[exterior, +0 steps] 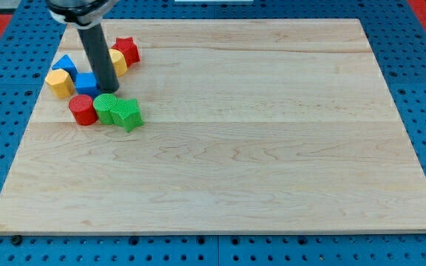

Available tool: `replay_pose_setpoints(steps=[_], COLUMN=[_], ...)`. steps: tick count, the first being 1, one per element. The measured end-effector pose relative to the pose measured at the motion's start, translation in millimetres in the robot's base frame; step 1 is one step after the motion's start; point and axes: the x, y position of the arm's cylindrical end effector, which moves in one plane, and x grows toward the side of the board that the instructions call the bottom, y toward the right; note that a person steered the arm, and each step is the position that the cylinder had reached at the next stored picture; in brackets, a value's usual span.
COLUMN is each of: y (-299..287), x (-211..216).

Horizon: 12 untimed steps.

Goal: Move the blue cube to the left center

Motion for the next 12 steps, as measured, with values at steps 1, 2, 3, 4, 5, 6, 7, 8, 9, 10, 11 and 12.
replay_pose_setpoints(steps=[1,2,3,4,5,6,7,8,9,10,11,12], y=[2.1,3.6,11.7,18.1,18.3,18.8,18.8,5.1,-11.6,-22.2,-30.8,-43.6], x=[-15.5,-26.4,-40.6,-53.3,-54.8,-54.8,-54.0,-39.8,-24.7,-1.4,19.2,36.6])
